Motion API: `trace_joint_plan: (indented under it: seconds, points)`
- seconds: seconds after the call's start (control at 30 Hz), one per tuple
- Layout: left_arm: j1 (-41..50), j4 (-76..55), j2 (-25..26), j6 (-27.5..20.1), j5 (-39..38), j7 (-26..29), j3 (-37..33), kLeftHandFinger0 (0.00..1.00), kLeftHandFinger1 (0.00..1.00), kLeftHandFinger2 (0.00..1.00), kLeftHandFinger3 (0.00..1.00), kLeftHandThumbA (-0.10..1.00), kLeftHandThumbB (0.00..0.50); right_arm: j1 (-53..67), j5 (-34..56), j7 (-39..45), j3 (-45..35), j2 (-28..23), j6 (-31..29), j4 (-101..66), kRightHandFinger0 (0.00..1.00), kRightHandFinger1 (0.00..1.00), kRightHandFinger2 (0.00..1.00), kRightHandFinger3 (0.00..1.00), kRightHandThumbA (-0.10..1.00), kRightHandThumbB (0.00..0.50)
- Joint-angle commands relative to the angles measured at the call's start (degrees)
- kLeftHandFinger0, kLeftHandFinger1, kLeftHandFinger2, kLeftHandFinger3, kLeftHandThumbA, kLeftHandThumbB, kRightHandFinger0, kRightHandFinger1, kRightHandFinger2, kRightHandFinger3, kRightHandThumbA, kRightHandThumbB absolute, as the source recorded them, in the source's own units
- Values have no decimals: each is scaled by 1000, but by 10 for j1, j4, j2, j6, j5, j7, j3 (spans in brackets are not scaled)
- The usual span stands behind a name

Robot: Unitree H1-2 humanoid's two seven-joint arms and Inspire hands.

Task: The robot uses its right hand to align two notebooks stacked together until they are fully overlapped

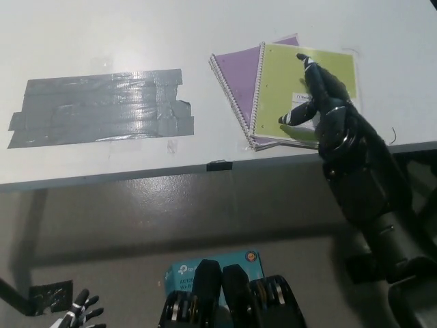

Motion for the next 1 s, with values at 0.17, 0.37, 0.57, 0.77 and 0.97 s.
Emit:
trace_joint_plan:
  seconds: [0.17, 0.37, 0.57, 0.77, 0.97]
  points:
    - [9, -22, 6, -2, 10, -14, 0, 845, 878, 975, 1000, 1000, 495, 13, -3, -71, 19, 9, -8, 14, 1000, 1000, 1000, 1000, 1000, 219]
    - [6, -23, 5, -4, 24, -13, -5, 805, 818, 958, 1000, 1000, 488, 44, 9, -119, 7, 15, -10, 27, 1000, 1000, 1000, 1000, 1000, 215]
    - [5, -20, 13, -13, 36, -23, -17, 854, 846, 932, 1000, 1000, 500, 56, -5, -132, 19, 27, 7, 34, 1000, 1000, 1000, 1000, 1000, 243]
    - [7, -27, 16, -4, 58, -21, -32, 972, 920, 896, 1000, 1000, 500, 67, -18, -147, 19, 38, 7, 49, 1000, 1000, 1000, 1000, 1000, 244]
    - [2, -20, 29, -18, 65, -38, -45, 827, 826, 879, 1000, 1000, 500, 81, -19, -132, 25, 41, 7, 42, 1000, 1000, 1000, 1000, 1000, 271]
